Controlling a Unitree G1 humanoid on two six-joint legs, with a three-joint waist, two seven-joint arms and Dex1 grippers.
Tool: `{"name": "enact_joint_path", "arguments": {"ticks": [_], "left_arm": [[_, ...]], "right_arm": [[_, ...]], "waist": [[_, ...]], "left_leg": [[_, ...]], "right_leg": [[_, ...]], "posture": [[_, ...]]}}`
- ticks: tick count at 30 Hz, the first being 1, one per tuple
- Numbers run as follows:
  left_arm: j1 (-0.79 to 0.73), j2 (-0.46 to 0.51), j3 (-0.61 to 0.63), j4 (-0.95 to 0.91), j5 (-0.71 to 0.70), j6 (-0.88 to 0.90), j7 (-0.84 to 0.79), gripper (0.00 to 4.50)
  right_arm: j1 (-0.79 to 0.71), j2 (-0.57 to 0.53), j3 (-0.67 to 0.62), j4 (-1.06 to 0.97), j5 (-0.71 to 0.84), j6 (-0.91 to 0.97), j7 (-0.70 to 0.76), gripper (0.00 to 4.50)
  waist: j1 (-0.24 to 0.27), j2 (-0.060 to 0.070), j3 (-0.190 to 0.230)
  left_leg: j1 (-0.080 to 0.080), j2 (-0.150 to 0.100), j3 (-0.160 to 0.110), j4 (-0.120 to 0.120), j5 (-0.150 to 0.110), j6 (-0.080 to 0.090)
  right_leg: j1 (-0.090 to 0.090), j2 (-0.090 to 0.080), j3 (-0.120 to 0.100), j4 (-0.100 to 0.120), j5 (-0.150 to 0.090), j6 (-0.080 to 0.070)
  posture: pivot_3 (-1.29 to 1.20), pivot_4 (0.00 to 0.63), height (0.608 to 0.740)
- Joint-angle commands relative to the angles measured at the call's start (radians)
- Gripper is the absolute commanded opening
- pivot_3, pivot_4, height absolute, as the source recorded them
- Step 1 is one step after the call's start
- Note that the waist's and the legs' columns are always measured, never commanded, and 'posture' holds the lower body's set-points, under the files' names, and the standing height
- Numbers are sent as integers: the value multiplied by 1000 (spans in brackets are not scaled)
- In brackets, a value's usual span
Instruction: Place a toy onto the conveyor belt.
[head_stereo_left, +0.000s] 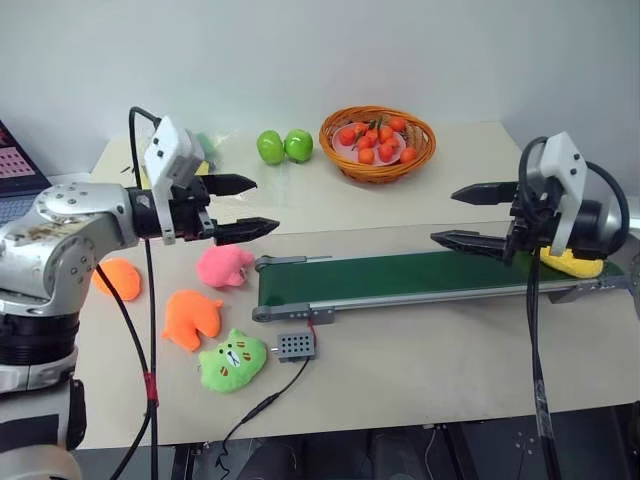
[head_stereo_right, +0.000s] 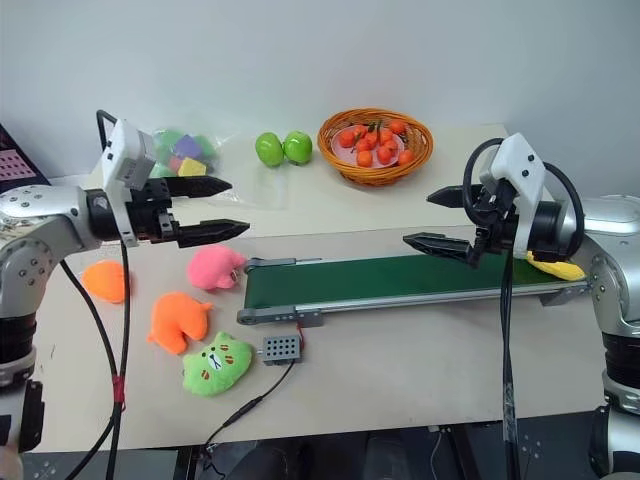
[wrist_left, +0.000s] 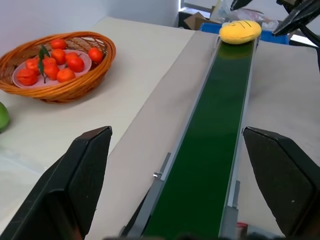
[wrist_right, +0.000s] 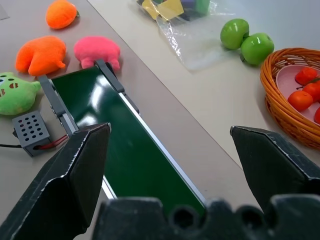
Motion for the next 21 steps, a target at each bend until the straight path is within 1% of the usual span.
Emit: {"name": "enact_joint_path", "arguments": {"ticks": [1,21], "left_arm": [[-20,7,48,-15,5,-24,15,4458],[-34,-9,36,-5,15,-47,22,4458]], "right_arm": [[-26,5,-33,-19,24,-15,-7,4500],[-38,16,-23,-13,17,-19,-8,4500]], "waist": [[0,0,0],[0,0,0]], "left_leg": [[0,0,0,0,0,0],[0,0,0,0,0,0]], "right_leg": [[0,0,0,0,0,0],[0,0,0,0,0,0]], "posture": [[0,150,740],[0,150,740]]}}
